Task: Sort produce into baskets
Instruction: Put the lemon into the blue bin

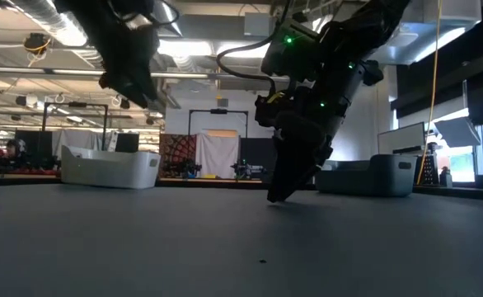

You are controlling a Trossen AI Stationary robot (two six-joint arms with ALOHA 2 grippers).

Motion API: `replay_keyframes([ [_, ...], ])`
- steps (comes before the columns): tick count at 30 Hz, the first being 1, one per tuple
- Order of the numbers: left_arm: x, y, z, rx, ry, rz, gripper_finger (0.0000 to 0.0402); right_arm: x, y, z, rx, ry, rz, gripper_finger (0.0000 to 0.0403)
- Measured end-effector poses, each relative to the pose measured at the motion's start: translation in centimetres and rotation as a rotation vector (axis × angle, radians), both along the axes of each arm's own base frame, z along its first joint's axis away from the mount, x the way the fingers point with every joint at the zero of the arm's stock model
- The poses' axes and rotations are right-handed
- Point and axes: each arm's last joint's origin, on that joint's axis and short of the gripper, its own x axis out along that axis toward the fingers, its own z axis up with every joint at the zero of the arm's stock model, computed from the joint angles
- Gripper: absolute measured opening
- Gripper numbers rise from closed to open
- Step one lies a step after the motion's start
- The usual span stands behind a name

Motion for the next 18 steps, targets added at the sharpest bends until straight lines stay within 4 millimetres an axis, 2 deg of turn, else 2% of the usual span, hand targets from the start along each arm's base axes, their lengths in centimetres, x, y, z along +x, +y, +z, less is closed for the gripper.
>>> replay_keyframes([
  [6,0.0,-4.1,0.2,-0.119,-0.001,-0.152,0.0219,0.0,0.0,0.0,-0.006,0.001,0.006,0.0294],
  [18,0.3,-11.0,0.2,-0.163,0.012,-0.458,0.022,0.1,0.0,0.0,-0.026,-0.01,0.014,0.0294],
])
